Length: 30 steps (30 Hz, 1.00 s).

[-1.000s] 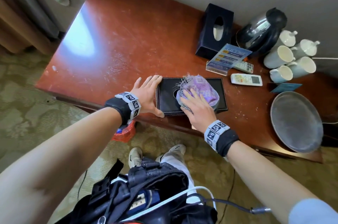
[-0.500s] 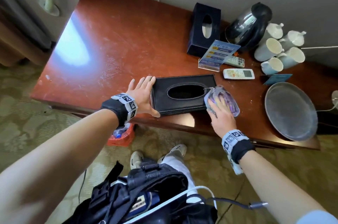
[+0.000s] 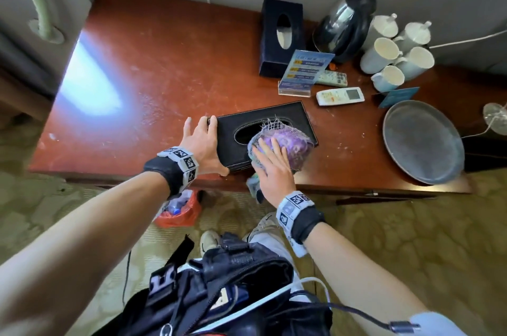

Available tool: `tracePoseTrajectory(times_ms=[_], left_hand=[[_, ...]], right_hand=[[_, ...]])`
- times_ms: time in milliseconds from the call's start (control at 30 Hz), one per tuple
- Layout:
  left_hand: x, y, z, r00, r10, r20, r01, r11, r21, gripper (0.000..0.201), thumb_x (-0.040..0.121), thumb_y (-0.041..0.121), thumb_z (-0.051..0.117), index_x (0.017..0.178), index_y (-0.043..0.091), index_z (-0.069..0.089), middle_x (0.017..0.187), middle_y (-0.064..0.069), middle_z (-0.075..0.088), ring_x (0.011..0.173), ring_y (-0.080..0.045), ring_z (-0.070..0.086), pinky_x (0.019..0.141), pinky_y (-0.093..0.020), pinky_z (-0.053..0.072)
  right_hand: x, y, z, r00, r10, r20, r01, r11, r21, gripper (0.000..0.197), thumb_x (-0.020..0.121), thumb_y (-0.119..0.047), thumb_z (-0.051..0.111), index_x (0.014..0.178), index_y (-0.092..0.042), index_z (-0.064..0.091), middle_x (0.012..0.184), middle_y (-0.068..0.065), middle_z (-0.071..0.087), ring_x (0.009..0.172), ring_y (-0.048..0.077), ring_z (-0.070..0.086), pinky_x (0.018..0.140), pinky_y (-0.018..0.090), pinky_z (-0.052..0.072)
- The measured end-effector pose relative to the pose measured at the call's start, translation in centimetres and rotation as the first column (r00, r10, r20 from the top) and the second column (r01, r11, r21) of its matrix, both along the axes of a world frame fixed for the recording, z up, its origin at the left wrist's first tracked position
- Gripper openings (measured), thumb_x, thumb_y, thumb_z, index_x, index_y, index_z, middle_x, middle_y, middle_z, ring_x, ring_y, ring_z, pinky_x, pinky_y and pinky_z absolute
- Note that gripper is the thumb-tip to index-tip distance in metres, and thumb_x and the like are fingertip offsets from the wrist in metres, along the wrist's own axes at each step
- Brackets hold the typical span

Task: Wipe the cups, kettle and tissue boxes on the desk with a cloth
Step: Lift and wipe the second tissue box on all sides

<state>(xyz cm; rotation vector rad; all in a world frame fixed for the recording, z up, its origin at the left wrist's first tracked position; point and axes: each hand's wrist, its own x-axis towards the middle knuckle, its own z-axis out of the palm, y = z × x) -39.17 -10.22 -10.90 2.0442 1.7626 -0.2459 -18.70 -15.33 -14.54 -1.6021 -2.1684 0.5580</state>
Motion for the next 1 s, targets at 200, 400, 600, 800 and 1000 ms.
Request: tracePoseTrajectory(times_ms=[200, 400, 600, 800, 1000], left_hand=[[0.2, 1.7, 2.8, 0.958, 0.225, 0.177, -0.17, 0.944, -0.281, 0.137, 0.041, 0.078, 0.065, 0.151, 0.008, 0.023, 0.147, -0.014, 0.042, 0.137, -0.029, 0.038, 0.121, -0.048, 0.016], [-1.5, 3.1, 4.0, 0.662, 0.583, 0.471, -0.268, 0.771, -0.577, 0.12, 0.053, 0.067, 0.066, 0.154, 0.013, 0.029, 0.157, -0.005, 0.035, 0.136, -0.025, 0.043, 0.102, -0.037, 0.03], [-1.6, 3.3, 5.0, 0.668, 0.486, 0.564, -0.365, 0.874, -0.321, 0.074, 0.093, 0.036, 0.064, 0.153, 0.016, 0.027, 0.148, -0.002, 0.041, 0.126, -0.02, 0.046, 0.097, -0.029, 0.034], [0.0, 2.7, 5.4, 0.906, 0.267, 0.33, -0.246, 0.964, -0.105, 0.093, 0.071, 0.038, 0.084, 0.141, 0.02, 0.026, 0.136, -0.004, 0.047, 0.102, -0.026, 0.057, 0.09, -0.04, 0.048], [-2.2, 3.1, 6.2, 0.899, 0.214, 0.381, -0.174, 0.975, -0.137, 0.087, 0.07, 0.024, 0.085, 0.14, 0.023, 0.033, 0.127, -0.003, 0.055, 0.097, -0.022, 0.058, 0.084, -0.031, 0.047]], right_hand=[[2.8, 4.5, 7.4, 0.941, -0.245, -0.233, 0.244, 0.969, -0.032, 0.037, 0.102, -0.022, 0.05, 0.138, -0.011, 0.055, 0.145, 0.003, 0.052, 0.137, 0.017, 0.043, 0.113, 0.018, 0.024], [5.3, 11.1, 12.9, 0.819, -0.373, -0.436, 0.437, 0.898, 0.052, 0.037, 0.102, -0.027, 0.046, 0.128, -0.005, 0.06, 0.125, 0.01, 0.065, 0.118, 0.022, 0.057, 0.104, 0.036, 0.043], [6.5, 14.1, 13.7, 0.778, -0.424, -0.464, 0.493, 0.869, 0.033, 0.036, 0.102, -0.026, 0.044, 0.128, -0.006, 0.061, 0.124, 0.009, 0.066, 0.115, 0.022, 0.059, 0.102, 0.034, 0.044], [7.1, 15.5, 13.2, 0.771, -0.462, -0.437, 0.516, 0.857, 0.004, 0.037, 0.103, -0.027, 0.044, 0.131, -0.009, 0.06, 0.127, 0.009, 0.065, 0.118, 0.023, 0.057, 0.104, 0.035, 0.042], [8.3, 15.4, 12.8, 0.832, -0.391, -0.394, 0.467, 0.877, 0.116, 0.038, 0.101, -0.028, 0.052, 0.134, -0.012, 0.059, 0.135, 0.004, 0.061, 0.126, 0.016, 0.054, 0.11, 0.028, 0.038]])
